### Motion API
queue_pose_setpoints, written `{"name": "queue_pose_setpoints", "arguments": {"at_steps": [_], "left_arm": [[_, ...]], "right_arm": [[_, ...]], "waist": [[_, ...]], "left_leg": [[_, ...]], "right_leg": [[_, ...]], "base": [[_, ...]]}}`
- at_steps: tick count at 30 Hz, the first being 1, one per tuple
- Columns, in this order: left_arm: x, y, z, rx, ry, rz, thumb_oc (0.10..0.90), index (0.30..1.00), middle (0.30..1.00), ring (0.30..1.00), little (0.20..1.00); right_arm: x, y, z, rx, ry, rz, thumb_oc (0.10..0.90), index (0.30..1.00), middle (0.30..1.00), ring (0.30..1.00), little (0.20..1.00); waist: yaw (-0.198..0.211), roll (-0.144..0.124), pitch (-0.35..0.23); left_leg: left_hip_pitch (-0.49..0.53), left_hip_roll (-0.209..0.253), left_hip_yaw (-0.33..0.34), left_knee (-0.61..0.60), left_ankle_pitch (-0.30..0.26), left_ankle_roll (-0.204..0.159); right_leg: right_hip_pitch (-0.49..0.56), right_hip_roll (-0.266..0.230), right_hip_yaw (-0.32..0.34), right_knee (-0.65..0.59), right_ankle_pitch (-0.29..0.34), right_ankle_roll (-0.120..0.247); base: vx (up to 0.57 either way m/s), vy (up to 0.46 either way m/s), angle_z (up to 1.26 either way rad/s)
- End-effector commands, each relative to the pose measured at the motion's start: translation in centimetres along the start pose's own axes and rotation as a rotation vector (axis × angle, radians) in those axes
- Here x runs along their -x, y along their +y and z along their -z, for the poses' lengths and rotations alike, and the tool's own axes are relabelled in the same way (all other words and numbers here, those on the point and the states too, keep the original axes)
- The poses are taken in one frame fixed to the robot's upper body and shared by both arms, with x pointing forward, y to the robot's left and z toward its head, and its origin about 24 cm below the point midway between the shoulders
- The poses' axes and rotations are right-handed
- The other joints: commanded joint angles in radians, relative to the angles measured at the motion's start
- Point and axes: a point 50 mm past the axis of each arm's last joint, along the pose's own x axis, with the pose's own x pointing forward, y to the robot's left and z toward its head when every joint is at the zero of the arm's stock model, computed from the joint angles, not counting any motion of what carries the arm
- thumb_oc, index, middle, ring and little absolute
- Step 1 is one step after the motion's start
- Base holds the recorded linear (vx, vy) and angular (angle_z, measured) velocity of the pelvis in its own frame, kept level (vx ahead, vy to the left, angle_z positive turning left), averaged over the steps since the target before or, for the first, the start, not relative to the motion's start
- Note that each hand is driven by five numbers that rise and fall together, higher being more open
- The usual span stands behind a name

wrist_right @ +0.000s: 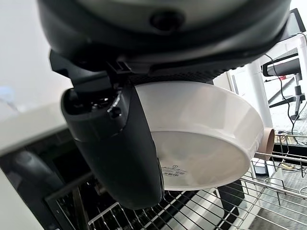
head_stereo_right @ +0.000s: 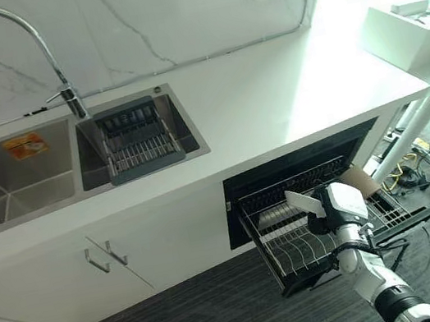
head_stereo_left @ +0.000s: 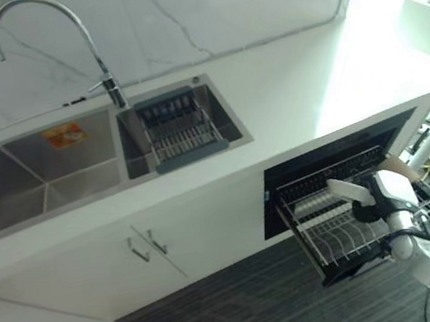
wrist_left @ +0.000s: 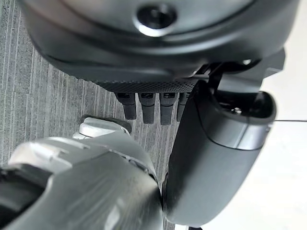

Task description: Place the dishes in the dishwasher.

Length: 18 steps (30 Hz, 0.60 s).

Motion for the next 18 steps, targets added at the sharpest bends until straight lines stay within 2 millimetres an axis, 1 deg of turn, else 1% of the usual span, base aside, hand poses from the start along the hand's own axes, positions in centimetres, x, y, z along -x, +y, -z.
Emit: {"name": "queue_pose_setpoints", "arguments": {"at_steps": [1, 6, 10, 11, 12, 13, 18], "left_arm": [[1.2, 3.1, 2.6, -0.148, 0.125, -0.074, 0.800, 0.900, 0.900, 0.900, 0.900], [1.1, 3.3, 1.9, -0.170, 0.099, -0.072, 0.800, 0.900, 0.900, 0.900, 0.900], [0.8, 2.9, 1.2, -0.184, 0.085, -0.058, 0.800, 0.900, 0.900, 0.900, 0.900], [0.8, 3.1, 1.2, -0.170, 0.081, -0.058, 0.800, 0.900, 0.900, 0.900, 0.900], [0.9, 3.1, 1.3, -0.169, 0.082, -0.059, 0.800, 0.900, 0.900, 0.900, 0.900], [1.0, 3.2, 1.5, -0.170, 0.084, -0.060, 0.800, 0.900, 0.900, 0.900, 0.900], [0.9, 3.0, 1.4, -0.194, 0.076, -0.055, 0.800, 0.900, 0.900, 0.900, 0.900]], "right_arm": [[-3.5, -5.5, -2.5, -0.041, -0.036, 0.277, 0.400, 0.300, 0.300, 0.300, 0.300], [-4.5, -5.7, -1.2, -0.027, 0.082, 0.249, 0.400, 0.300, 0.300, 0.300, 0.300], [-5.5, -6.8, -0.5, -0.003, 0.148, 0.270, 0.400, 0.300, 0.300, 0.300, 0.300], [-5.5, -7.0, 0.5, -0.048, 0.235, 0.273, 0.400, 0.300, 0.300, 0.300, 0.300], [-5.5, -7.0, 1.0, -0.040, 0.258, 0.277, 0.400, 0.300, 0.300, 0.300, 0.300], [-5.3, -7.0, 1.6, -0.022, 0.280, 0.277, 0.400, 0.300, 0.300, 0.300, 0.300], [-5.3, -7.9, 3.1, -0.009, 0.372, 0.295, 0.400, 0.300, 0.300, 0.300, 0.300]], "waist": [[0.026, -0.014, -0.017], [0.053, -0.002, -0.002], [0.075, 0.009, 0.017], [0.084, 0.013, 0.027], [0.087, 0.015, 0.026], [0.094, 0.018, 0.032], [0.114, 0.023, 0.046]], "left_leg": [[0.005, 0.027, -0.083, -0.032, -0.007, -0.071], [-0.008, 0.012, -0.103, -0.032, 0.002, -0.073], [-0.034, -0.004, -0.124, -0.032, 0.011, -0.071], [-0.035, -0.010, -0.130, -0.032, 0.008, -0.072], [-0.045, -0.014, -0.133, -0.032, 0.015, -0.069], [-0.039, -0.015, -0.134, -0.032, 0.011, -0.071], [-0.054, -0.023, -0.147, -0.032, 0.018, -0.069]], "right_leg": [[0.032, -0.095, -0.027, 0.024, -0.033, 0.090], [0.033, -0.107, -0.043, 0.024, -0.027, 0.090], [0.018, -0.120, -0.054, 0.024, -0.016, 0.091], [0.017, -0.124, -0.056, 0.024, -0.016, 0.094], [0.010, -0.126, -0.058, 0.024, -0.010, 0.094], [0.017, -0.128, -0.060, 0.024, -0.013, 0.096], [0.012, -0.138, -0.072, 0.024, -0.004, 0.099]], "base": [[0.01, 0.026, 0.22], [0.00, 0.031, 0.11], [-0.05, 0.021, 0.20], [-0.04, 0.027, 0.08], [0.01, 0.013, 0.09], [0.01, 0.003, 0.10], [-0.02, -0.018, 0.13]]}}
